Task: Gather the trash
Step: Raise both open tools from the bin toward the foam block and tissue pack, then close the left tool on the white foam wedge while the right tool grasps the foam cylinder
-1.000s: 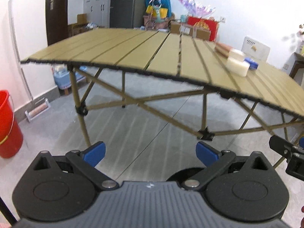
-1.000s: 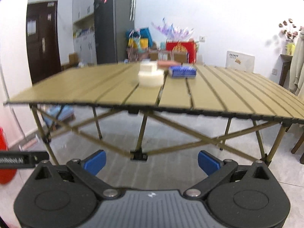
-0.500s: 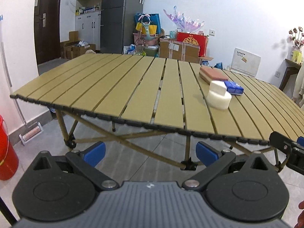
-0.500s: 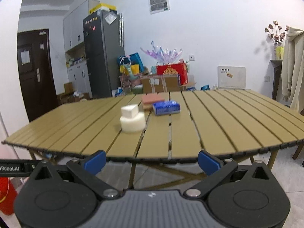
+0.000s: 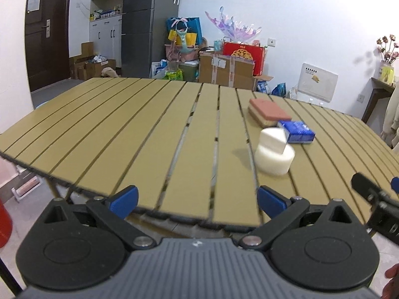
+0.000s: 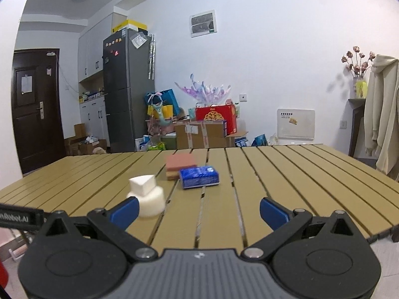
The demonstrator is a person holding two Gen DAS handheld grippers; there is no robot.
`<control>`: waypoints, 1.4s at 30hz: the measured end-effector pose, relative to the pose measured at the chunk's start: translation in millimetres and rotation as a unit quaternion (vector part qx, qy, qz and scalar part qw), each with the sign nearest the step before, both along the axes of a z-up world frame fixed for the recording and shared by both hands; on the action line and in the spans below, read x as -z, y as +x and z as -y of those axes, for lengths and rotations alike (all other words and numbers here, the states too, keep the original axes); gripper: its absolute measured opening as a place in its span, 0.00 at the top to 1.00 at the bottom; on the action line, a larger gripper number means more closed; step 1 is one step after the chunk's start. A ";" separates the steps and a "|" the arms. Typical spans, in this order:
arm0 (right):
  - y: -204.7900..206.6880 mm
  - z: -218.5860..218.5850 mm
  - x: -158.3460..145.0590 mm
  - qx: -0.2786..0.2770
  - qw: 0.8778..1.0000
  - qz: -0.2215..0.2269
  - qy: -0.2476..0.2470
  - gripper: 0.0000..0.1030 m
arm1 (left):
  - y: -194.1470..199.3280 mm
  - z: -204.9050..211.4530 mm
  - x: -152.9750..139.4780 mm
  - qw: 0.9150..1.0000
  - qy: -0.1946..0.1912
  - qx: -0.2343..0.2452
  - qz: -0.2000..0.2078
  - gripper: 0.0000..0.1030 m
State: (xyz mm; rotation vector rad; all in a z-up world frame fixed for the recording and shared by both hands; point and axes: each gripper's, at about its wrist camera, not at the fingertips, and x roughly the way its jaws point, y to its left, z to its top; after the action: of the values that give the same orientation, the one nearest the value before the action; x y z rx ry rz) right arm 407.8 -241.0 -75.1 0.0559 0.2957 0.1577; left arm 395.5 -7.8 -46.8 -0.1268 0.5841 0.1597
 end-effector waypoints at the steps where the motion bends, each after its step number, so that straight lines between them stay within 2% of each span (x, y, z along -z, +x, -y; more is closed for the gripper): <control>1: 5.5 1.5 1.7 0.001 1.000 0.001 -0.003 0.00 | 6.1 2.8 0.0 1.000 0.000 0.001 0.000 0.00; 8: 39.3 16.3 11.3 0.020 0.999 0.014 -0.022 0.00 | 45.6 25.4 1.0 1.000 0.004 0.000 -0.005 0.00; 21: 82.2 43.8 24.8 0.050 0.998 0.005 0.029 0.00 | 89.0 55.2 2.4 1.000 0.012 0.007 -0.002 0.00; 34: 105.4 39.7 34.7 0.048 0.998 -0.017 0.029 0.00 | 106.5 59.1 6.6 1.000 0.009 0.008 -0.003 0.00; 42: 115.5 43.3 42.1 0.065 0.997 -0.033 0.035 0.00 | 122.3 58.3 11.2 1.000 -0.001 0.012 -0.009 0.00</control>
State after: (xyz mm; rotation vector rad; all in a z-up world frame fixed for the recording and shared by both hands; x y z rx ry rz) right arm 523.3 -284.2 -117.2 0.1487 0.3517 0.0375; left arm 517.8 -66.1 -58.0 -0.1205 0.6031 0.1367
